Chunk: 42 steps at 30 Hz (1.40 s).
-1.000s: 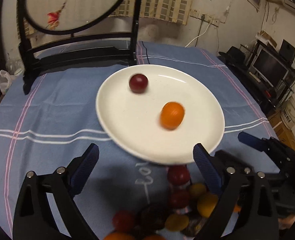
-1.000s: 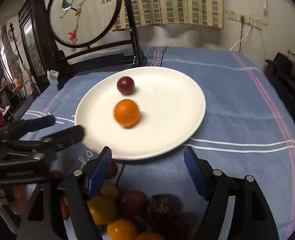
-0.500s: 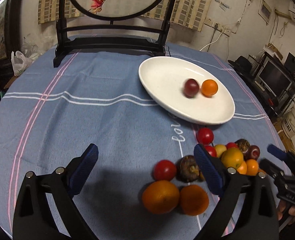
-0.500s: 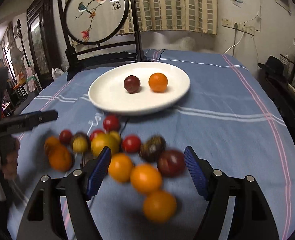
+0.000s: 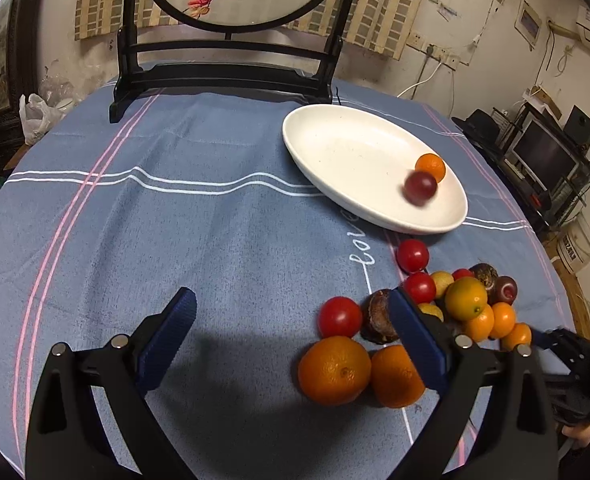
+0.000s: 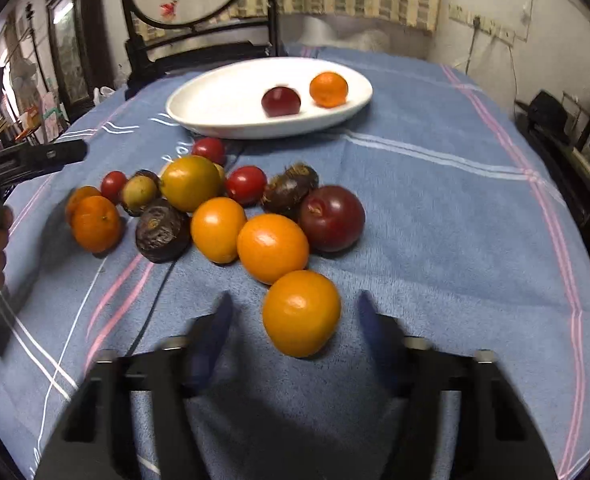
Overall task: Organize fruits
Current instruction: 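Move both tools back toward the fruit cluster, then grasp a mandarin with the left tool while the right tool grasps an orange tomato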
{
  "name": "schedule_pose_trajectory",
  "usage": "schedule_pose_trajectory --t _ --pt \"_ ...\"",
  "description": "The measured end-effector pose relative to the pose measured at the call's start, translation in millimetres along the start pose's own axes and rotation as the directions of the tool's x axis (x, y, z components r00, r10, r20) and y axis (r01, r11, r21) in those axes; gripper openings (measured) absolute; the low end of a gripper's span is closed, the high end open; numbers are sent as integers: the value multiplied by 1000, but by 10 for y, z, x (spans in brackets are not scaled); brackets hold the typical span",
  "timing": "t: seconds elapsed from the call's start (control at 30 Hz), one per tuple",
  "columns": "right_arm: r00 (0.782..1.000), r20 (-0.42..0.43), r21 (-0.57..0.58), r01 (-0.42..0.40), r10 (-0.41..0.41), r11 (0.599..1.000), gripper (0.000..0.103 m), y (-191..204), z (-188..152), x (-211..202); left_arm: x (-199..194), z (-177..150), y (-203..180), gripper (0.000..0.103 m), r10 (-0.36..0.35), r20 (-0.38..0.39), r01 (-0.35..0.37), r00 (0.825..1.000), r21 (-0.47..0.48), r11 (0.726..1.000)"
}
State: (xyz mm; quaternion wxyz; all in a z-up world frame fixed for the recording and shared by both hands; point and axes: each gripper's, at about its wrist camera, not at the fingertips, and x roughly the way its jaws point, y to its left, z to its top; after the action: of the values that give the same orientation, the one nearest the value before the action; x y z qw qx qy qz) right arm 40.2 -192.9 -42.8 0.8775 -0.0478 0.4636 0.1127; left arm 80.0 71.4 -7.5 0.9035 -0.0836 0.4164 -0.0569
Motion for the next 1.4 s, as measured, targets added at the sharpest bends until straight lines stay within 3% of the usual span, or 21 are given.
schedule_pose_trajectory --t 0.33,0.57,0.83,0.9,1.1,1.17,1.23,1.4 --pt "1000 3 13 -24 24 1000 37 -16 -26 -23 -156 -172 -30 95 -49 -36 52 998 90 995" --pt "999 10 14 -36 36 999 38 -28 -29 -33 -153 -384 -161 95 16 -83 2 996 210 978" --pt "999 19 8 -45 45 999 38 -16 -20 -49 21 -524 -249 94 74 -110 -41 991 281 959" --pt "999 21 7 -48 47 999 39 -13 -21 -49 38 -517 -254 92 59 -102 -28 993 279 960" --pt "998 27 6 -57 56 998 39 -15 -28 -61 79 -419 -332 78 -30 -84 53 996 290 956" --pt "998 32 4 -60 60 998 39 -12 -33 -72 108 -403 -368 66 -92 -102 118 991 289 950" --pt "997 37 7 -66 66 998 39 -21 -45 -87 72 -393 -398 42 -103 -95 126 990 291 948" --pt "996 47 1 -71 71 997 39 -11 -68 -124 41 -391 -314 42 -125 -114 149 986 228 962"
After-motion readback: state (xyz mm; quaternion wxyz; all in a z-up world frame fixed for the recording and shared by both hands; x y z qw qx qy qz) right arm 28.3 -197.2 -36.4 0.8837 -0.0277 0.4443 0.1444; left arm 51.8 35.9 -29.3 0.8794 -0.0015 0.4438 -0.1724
